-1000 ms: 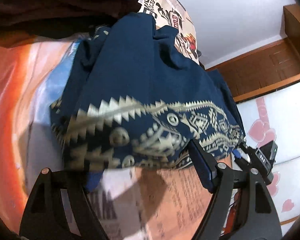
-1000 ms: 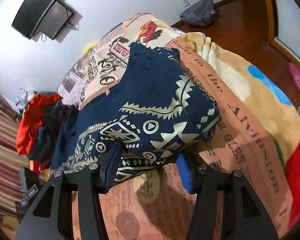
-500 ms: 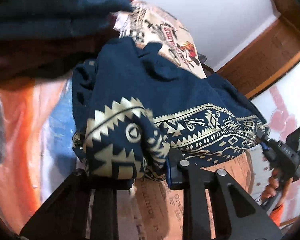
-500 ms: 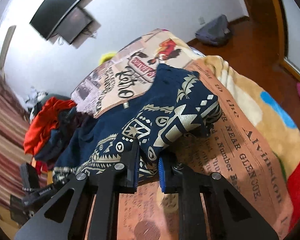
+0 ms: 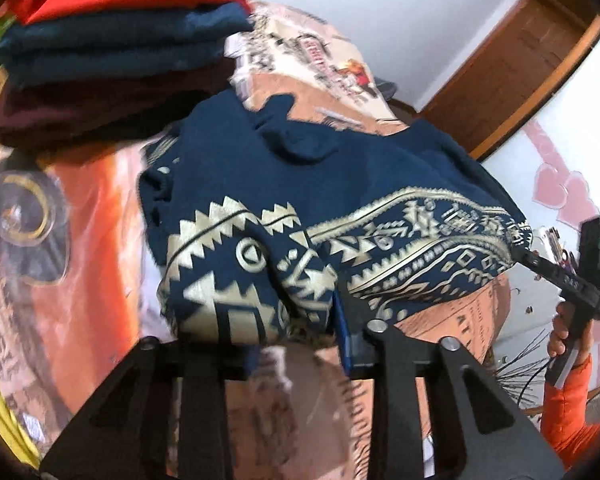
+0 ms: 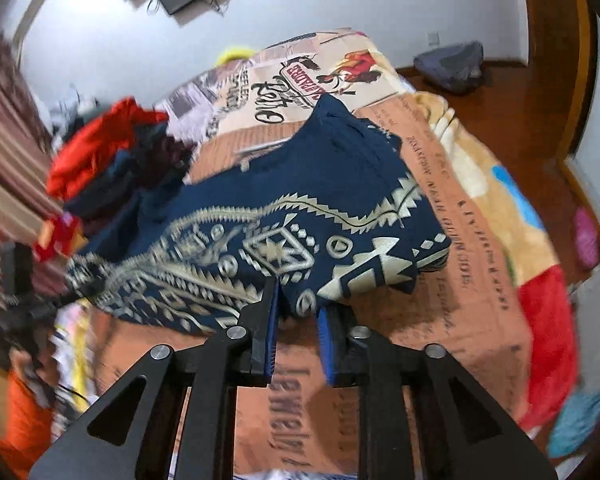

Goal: Fold large clothes

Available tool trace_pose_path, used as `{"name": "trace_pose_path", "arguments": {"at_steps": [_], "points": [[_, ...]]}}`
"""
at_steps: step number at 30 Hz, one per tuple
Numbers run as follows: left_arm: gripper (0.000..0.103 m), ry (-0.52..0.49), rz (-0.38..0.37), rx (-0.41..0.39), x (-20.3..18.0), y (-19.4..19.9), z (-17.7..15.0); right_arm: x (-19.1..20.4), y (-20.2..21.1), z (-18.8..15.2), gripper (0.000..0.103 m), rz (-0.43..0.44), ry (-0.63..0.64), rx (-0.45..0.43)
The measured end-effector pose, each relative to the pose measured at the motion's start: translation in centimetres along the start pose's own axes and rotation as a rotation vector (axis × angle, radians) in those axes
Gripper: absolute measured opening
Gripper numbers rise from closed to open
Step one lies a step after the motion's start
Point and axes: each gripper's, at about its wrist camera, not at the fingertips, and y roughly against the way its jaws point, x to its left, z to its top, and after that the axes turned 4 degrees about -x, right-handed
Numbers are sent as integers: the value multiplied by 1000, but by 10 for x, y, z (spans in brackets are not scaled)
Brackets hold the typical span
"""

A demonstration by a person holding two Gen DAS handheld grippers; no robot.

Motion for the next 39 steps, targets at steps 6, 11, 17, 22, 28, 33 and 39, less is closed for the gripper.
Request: {"name": "trace_pose_path", "arguments": {"at_steps": [6, 11, 17, 22, 28, 33, 39], "points": [[44, 102, 18, -12, 32, 21, -9, 0, 22, 4, 19, -164, 72, -72], [44, 94, 140, -84, 38, 41, -1, -3, 40, 16, 19, -167, 67, -125], [55, 8, 215, -160, 29, 54, 33, 15, 39, 40, 22, -135, 120, -171], [61, -121, 191, -147, -7, 26, 61, 44, 13, 59, 36, -87, 223, -154], [67, -303, 312, -67, -31, -44, 76, 57, -36, 62, 37, -48, 301, -35], [67, -190, 458, -23, 18, -77, 84, 34, -67, 56, 37, -116, 291, 57], [91, 52, 473, -134, 87, -42, 75, -28, -50, 55, 36, -173, 105, -1]]}}
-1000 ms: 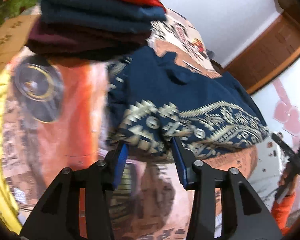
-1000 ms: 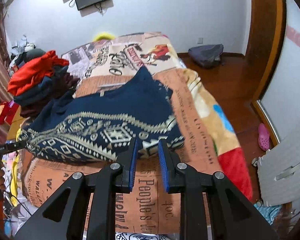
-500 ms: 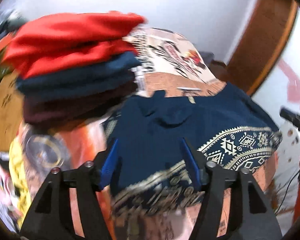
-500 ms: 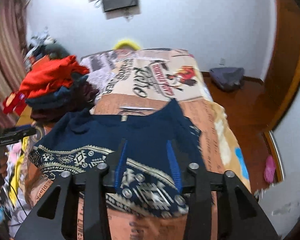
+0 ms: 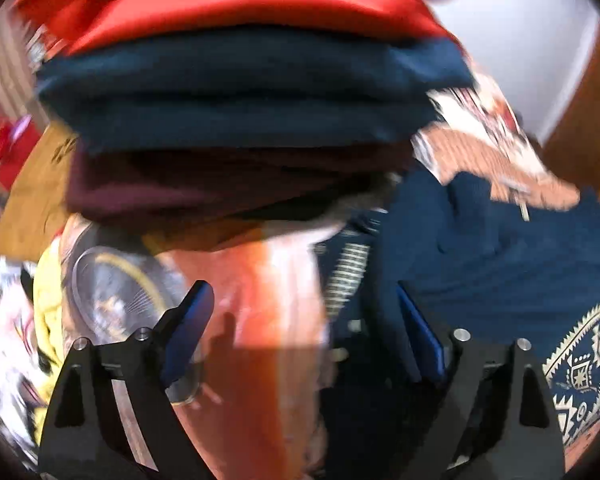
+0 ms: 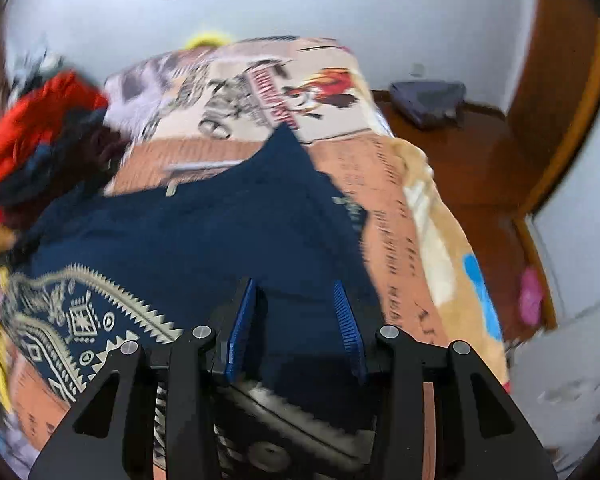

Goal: Fold large clothes

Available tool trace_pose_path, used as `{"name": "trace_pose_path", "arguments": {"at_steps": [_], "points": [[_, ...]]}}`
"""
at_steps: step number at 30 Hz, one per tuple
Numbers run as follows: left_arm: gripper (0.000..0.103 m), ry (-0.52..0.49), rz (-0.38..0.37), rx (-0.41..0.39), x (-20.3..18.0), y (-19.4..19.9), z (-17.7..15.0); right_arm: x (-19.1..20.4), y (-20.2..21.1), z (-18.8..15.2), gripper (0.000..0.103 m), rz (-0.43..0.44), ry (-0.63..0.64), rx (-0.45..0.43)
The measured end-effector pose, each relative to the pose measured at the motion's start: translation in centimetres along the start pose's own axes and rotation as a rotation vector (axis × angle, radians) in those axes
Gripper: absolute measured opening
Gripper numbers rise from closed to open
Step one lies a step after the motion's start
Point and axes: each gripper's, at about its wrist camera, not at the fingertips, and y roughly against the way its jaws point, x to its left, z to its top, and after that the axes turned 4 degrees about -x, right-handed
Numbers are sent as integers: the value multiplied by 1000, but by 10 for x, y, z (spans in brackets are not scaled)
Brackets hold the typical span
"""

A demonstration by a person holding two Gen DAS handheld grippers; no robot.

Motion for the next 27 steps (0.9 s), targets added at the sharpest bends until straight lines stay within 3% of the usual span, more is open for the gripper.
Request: {"name": "trace_pose_path", "arguments": {"at_steps": [2, 3, 4, 5, 10, 16, 21, 24, 27], "points": [[90, 25, 50, -25, 11, 9, -2, -12, 10, -1, 38, -52, -65, -26], [90, 23, 150, -52, 15, 17, -2, -14, 14, -1, 38, -79, -76, -39], [90, 22, 193, -68, 19, 22, -2, -16, 17, -1, 38, -101, -83, -47], [90, 29, 196, -79, 23, 26, -2, -17, 21, 0, 38, -101, -92, -48], [90, 72, 41, -49, 33, 48, -5, -3, 35, 0, 38, -36, -85, -40], [90, 140, -129, -31, 10, 68, -16, 32, 49, 4, 38, 14, 14, -87], [91, 201, -233, 16, -7, 84, -32, 67, 57, 3, 49, 76, 105, -107], [91, 239, -313, 33, -7, 88, -42, 84, 55, -1, 50, 114, 136, -97], [91, 282, -334, 38, -1, 92, -55, 98, 48, -8, 50, 147, 162, -64]]}}
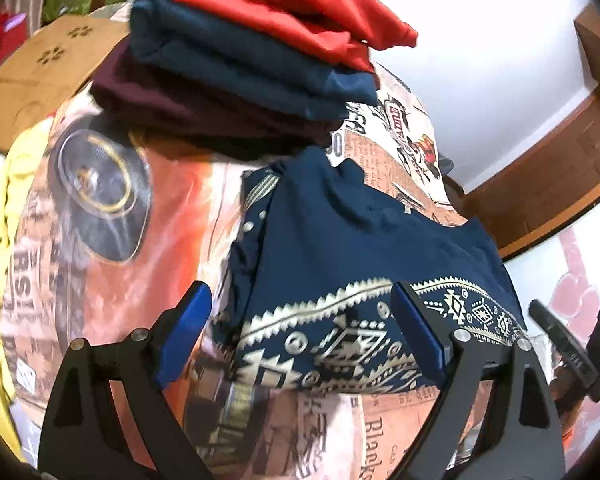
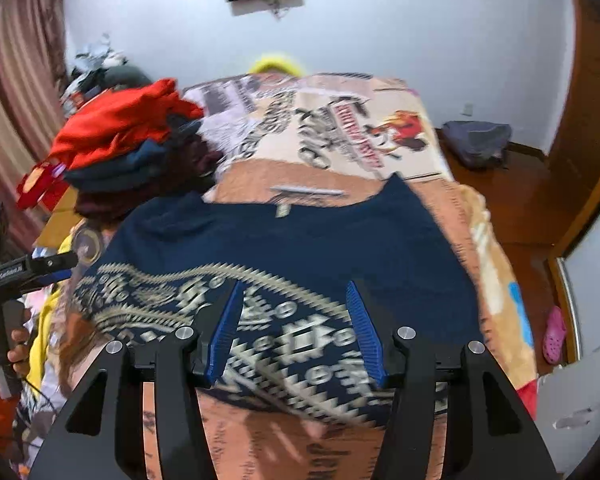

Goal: Fold large clothes

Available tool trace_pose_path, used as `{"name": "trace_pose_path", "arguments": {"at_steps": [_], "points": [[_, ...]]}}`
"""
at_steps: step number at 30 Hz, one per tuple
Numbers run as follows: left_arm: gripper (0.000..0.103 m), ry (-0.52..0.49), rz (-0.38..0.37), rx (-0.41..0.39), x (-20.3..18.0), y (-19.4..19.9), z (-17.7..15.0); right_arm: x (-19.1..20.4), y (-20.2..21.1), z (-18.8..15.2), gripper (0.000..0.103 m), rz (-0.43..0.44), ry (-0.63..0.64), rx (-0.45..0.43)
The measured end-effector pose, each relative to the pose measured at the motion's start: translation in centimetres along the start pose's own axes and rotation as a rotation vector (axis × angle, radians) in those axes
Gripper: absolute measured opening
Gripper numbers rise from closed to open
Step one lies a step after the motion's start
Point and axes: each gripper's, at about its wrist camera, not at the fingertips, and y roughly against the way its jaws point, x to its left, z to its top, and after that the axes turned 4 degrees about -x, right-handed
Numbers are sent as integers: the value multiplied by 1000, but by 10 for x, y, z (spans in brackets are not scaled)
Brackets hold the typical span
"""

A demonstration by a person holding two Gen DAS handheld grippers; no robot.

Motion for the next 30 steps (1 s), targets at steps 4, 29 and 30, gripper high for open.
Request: {"name": "trace_pose_path", "arguments": {"at_steps": [4, 29, 30], "points": [[91, 96, -46, 29, 17, 6, -11, 16, -17, -12, 51, 7, 52, 63], [91, 231, -196, 226, -15, -82, -16, 24, -43, -40, 62, 2, 82, 111], [91, 222, -184, 215, -18, -84, -14, 23, -43, -40, 62, 7, 80, 112]]}}
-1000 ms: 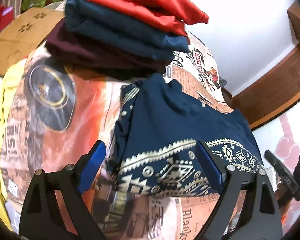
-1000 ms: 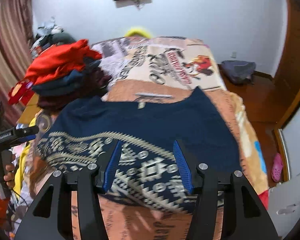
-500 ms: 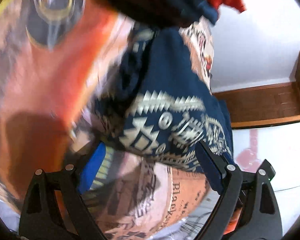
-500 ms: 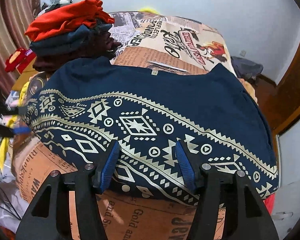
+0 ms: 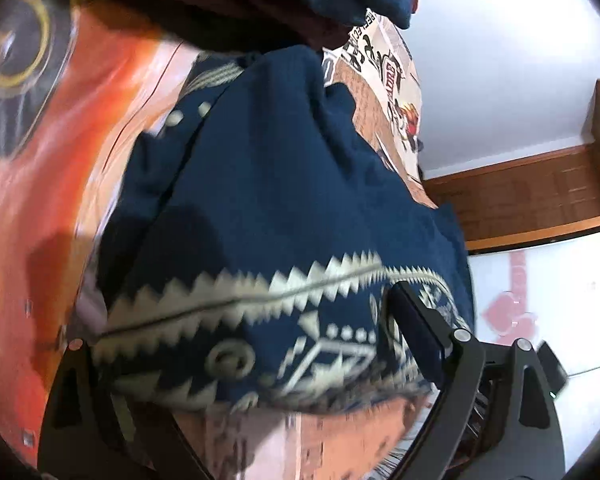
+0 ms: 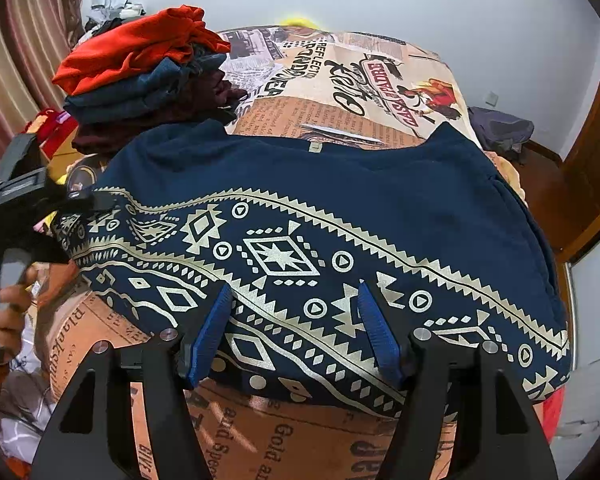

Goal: Fold large clothes

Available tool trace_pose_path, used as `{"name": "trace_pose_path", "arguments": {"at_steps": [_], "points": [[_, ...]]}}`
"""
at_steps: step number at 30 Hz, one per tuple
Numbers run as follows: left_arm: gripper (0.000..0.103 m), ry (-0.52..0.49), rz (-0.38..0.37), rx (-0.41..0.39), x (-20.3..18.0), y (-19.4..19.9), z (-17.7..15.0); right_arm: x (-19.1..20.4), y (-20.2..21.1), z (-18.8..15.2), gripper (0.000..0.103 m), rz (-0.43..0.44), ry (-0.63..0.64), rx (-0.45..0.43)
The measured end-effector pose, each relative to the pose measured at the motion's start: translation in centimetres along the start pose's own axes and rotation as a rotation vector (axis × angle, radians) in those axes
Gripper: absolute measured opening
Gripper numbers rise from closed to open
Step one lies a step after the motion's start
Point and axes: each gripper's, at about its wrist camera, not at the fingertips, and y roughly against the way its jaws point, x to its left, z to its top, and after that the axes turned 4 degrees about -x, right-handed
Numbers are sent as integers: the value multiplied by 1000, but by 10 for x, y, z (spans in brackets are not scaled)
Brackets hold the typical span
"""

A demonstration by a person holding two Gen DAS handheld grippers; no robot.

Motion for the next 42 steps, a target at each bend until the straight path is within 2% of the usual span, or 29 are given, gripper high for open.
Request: {"name": "trace_pose_path", "arguments": {"at_steps": [2, 4, 5, 7, 10, 15, 20, 25, 27, 28, 31, 33, 39, 42], "points": [[87, -31, 43, -48, -8, -5, 4, -1, 0, 0, 62, 9, 0, 5], [72, -66, 103, -94, -13, -8, 5, 0, 0, 1, 62, 14, 1, 15], [58, -87, 143, -120, -16, -9, 7, 1, 0, 2, 62, 16, 1, 22], [32, -104, 173, -154, -18, -8, 7, 2, 1, 6, 62, 24, 1, 37], [21, -153, 162, -199, -30, 3, 4, 4, 8, 19, 62, 45, -9, 19], [18, -298, 131, -305, -64, 40, 1, 9, 7, 40, 62, 49, -20, -27], [18, -421, 81, -425, -108, 86, -6, 28, -27, 41, 62, 113, -33, 68], [18, -554, 118, -517, -139, 118, -19, 69, -40, 32, 61, 307, -19, 130], [18, -618, 152, -542, -149, 119, -25, 85, -45, 29, 61, 405, -10, 168], [18, -637, 169, -548, -151, 119, -27, 88, -46, 27, 61, 425, -10, 174], [18, -666, 181, -520, -156, 113, -29, 87, -43, 27, 61, 398, -12, 162], [18, -673, 177, -498, -160, 106, -29, 73, -32, 26, 61, 330, -27, 122], [18, -774, 120, -406, -197, 74, -54, 6, 12, 18, 62, 175, -124, -2], [18, -838, 70, -303, -215, 42, -75, -33, 34, 7, 62, 62, -180, -43]]}}
